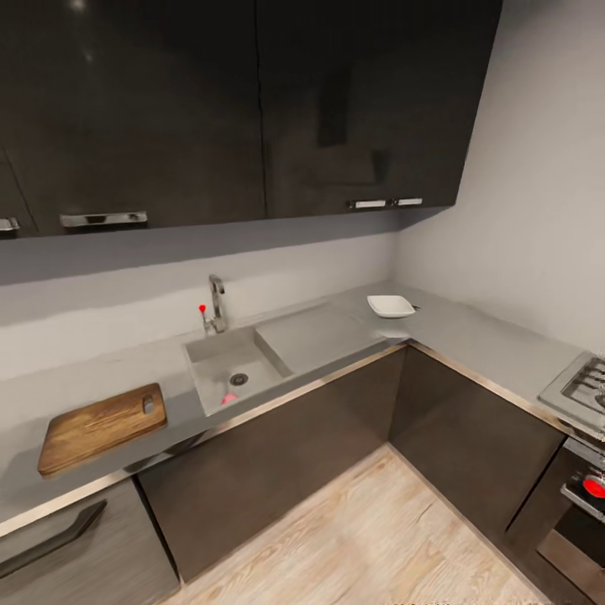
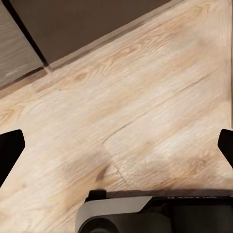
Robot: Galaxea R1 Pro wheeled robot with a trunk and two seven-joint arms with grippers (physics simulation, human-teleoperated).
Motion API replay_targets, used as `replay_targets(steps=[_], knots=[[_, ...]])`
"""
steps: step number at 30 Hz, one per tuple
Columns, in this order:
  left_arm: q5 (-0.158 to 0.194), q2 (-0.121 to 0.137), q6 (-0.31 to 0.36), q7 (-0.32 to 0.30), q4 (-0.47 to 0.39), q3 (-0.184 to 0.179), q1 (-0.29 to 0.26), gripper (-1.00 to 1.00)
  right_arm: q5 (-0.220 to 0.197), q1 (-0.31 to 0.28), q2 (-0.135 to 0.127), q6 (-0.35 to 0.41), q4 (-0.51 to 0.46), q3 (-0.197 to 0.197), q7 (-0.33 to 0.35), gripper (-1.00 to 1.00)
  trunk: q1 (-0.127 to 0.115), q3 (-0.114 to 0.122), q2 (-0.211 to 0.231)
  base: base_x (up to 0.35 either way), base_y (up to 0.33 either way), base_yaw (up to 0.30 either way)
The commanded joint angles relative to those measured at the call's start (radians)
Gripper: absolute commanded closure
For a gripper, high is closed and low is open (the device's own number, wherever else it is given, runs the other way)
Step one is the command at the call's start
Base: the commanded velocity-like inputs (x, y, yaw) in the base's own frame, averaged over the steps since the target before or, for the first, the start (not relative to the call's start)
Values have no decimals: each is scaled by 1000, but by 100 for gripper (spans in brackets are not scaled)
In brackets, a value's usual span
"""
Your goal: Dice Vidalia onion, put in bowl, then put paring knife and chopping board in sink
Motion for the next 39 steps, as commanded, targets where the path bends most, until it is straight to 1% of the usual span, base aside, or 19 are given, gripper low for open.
replay_targets(steps=[1, 12, 39], knots=[[0, 0, -2, -1, 0, 0, 0, -100, 8, -1, 2, -3, -2, -6, 8, -100, 1, -1, -2, 1, 1, -236], [-3, -6, -2, -1, 16, 0, 0, -100, 8, -1, 2, -3, -2, -6, 8, -100, 1, 10, -2, 0, 0, -237], [-3, -5, -2, 0, 16, 0, 0, -100, 8, -1, 2, -3, -2, -6, 8, -100, 1, 33, -2, 0, 0, -241]])
